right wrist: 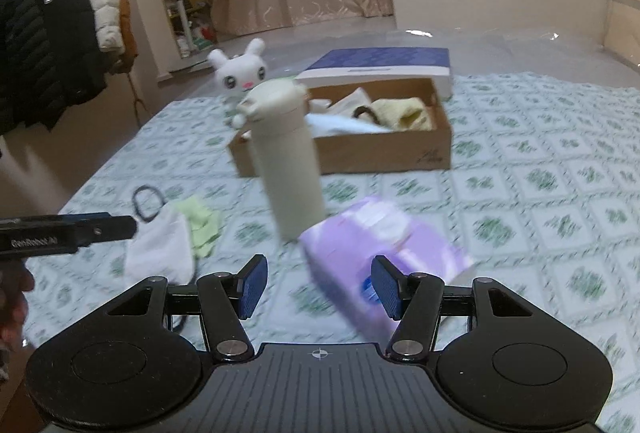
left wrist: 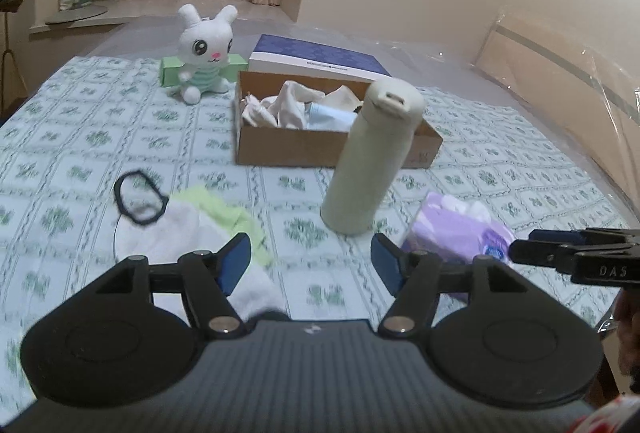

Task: Organize soft objects
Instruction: 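Withdraw both grippers from the box back over the bed, then lower the right gripper onto the white face mask and close on it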

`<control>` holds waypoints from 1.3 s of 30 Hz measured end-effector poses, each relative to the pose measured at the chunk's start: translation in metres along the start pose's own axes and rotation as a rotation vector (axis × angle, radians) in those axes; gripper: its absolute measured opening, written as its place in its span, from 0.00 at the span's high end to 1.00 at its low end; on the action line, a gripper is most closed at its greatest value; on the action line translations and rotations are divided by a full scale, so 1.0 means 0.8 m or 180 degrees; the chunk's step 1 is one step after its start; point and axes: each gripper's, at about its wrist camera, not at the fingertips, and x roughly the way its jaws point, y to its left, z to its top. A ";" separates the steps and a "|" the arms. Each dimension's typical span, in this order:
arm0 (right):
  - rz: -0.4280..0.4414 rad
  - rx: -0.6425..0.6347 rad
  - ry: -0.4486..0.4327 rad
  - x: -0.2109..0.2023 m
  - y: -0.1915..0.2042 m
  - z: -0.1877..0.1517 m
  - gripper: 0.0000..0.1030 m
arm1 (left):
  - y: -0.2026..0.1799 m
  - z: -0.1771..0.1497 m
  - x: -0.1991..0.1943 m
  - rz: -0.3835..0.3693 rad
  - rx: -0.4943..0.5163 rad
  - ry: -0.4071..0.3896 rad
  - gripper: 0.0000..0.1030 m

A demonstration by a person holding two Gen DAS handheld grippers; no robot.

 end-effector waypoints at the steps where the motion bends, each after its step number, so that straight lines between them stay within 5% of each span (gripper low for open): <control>1: 0.0013 -0.0015 0.0010 -0.001 0.006 -0.004 0.44 | -0.001 -0.006 -0.003 0.0011 -0.0005 0.0008 0.38; 13: 0.0185 -0.0163 0.0177 0.019 0.055 -0.042 0.44 | 0.024 -0.053 -0.035 0.0251 -0.0132 0.0125 0.38; 30: 0.0573 -0.0558 0.0295 0.089 0.120 -0.032 0.41 | 0.120 -0.055 -0.030 0.0630 -0.0216 0.0193 0.36; 39: 0.0833 -0.1124 0.0371 0.156 0.175 -0.028 0.36 | 0.157 -0.052 -0.006 0.0655 -0.0085 0.0336 0.36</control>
